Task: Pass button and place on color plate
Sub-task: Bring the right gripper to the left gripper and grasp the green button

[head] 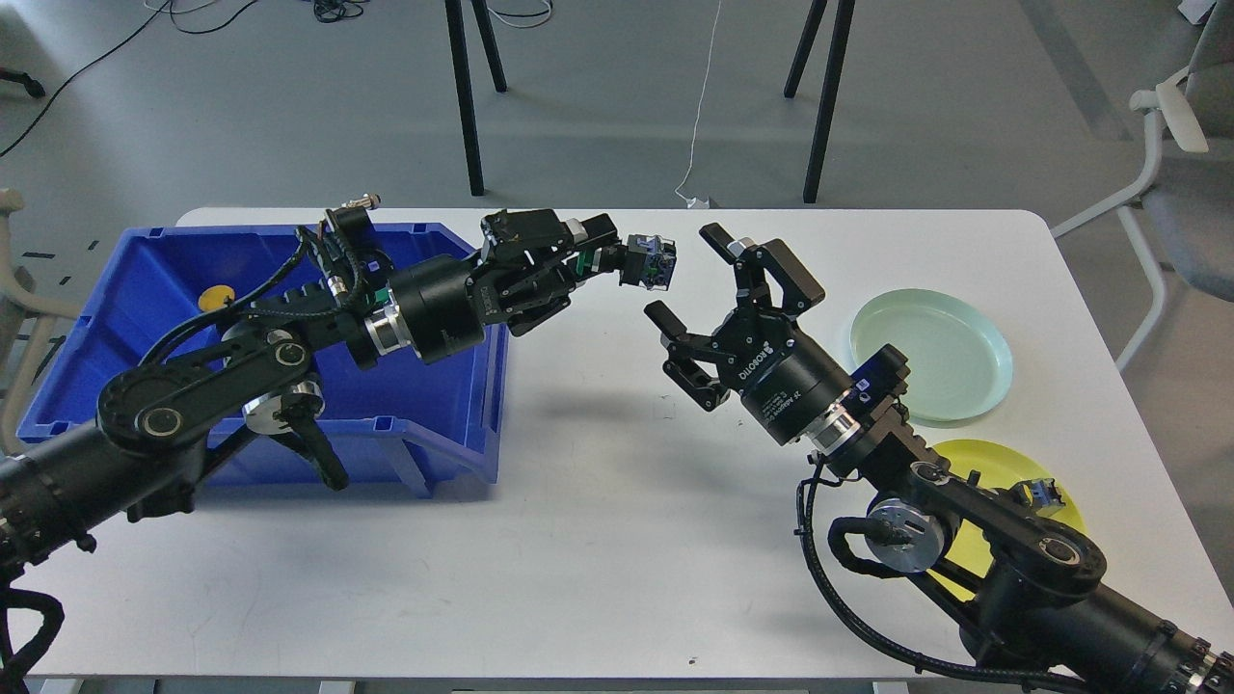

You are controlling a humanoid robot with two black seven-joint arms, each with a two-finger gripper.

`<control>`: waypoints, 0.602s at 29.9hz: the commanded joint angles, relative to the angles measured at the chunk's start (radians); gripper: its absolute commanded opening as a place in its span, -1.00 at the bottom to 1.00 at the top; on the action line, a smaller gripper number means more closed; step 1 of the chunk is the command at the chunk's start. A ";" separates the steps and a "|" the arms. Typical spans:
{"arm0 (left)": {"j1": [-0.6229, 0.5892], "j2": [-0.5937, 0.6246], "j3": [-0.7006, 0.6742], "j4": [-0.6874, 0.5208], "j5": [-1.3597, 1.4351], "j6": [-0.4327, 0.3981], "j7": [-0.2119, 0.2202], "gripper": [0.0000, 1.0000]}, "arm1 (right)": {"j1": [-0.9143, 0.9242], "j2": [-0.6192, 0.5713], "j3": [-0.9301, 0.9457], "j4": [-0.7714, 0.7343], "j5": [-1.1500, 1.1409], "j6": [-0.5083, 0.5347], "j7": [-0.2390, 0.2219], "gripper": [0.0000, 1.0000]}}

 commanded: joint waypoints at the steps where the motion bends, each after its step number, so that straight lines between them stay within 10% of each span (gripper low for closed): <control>1: 0.000 0.000 -0.001 0.000 0.000 0.000 0.000 -0.85 | 0.014 0.033 -0.006 -0.022 0.001 -0.001 0.000 0.94; 18: 0.002 0.000 -0.001 0.000 -0.002 0.000 0.000 -0.85 | 0.035 0.099 -0.006 -0.060 0.005 -0.056 0.000 0.67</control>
